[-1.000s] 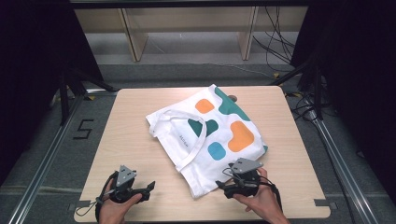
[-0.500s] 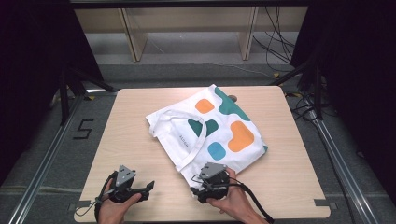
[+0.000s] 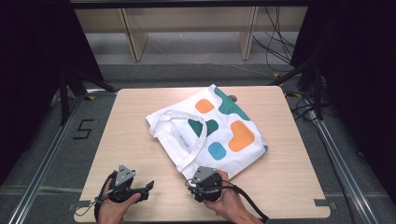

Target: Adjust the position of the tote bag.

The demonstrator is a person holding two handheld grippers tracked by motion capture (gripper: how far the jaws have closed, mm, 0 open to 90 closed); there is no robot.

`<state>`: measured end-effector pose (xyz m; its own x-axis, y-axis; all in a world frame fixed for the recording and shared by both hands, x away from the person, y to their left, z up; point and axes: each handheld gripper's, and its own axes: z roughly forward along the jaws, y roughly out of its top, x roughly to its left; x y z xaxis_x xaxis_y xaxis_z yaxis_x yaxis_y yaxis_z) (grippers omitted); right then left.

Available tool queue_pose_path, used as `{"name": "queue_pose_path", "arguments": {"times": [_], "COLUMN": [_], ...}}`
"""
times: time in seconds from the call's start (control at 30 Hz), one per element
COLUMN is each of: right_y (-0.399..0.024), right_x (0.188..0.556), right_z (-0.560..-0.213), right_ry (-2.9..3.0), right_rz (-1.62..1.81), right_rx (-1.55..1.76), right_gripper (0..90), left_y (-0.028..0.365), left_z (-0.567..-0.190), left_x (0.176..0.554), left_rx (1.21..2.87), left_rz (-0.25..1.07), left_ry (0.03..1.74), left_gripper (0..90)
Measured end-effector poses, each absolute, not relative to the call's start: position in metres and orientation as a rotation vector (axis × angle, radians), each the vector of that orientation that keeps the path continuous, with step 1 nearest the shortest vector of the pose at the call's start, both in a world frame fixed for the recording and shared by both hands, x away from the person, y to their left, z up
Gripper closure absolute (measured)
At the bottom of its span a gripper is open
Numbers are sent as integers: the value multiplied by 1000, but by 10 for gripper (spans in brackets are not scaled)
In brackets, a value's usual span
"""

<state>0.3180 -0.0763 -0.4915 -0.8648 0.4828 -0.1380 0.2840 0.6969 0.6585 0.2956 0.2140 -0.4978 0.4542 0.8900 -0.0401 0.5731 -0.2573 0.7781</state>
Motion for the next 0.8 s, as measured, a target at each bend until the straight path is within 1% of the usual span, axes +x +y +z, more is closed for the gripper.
{"name": "queue_pose_path", "arguments": {"times": [0.07,0.1,0.17,0.2,0.23,0.33,0.37,0.4,0.43,0.47,0.57,0.6,0.67,0.7,0.8], "right_y": [-78,-86,-91,-101,-101,-120,-120,-124,-132,-127,-124,-120,-116,-116,-124], "right_x": [317,316,315,313,313,314,314,314,319,314,314,315,312,312,311], "right_z": [-491,-489,-487,-485,-485,-479,-479,-477,-478,-480,-484,-489,-493,-493,-489], "right_ry": [2609,2610,2610,2589,2589,2562,2562,2575,2537,2543,2560,2557,2551,2551,2585], "right_rz": [951,967,964,964,964,925,925,909,833,886,846,808,783,783,768], "right_rx": [622,645,647,660,660,679,679,669,608,704,687,632,597,597,557], "right_gripper": [540,581,599,638,638,712,712,712,678,647,638,647,696,696,857], "left_y": [214,215,215,214,214,213,211,214,214,213,211,211,211,211,212], "left_z": [-499,-498,-498,-499,-499,-499,-499,-498,-497,-497,-498,-499,-499,-499,-498], "left_x": [296,296,296,296,296,296,296,296,296,296,296,296,296,296,296], "left_rx": [1938,1944,1942,1937,1937,1936,1923,1976,1993,1994,1962,1946,1953,1953,1951], "left_rz": [530,529,527,526,526,522,524,532,527,529,525,521,523,523,525], "left_ry": [1220,1215,1215,1216,1216,1196,1202,1181,1185,1190,1200,1193,1191,1191,1193], "left_gripper": [170,169,169,170,169,170,170,170,172,172,173,173,175,176,178]}}
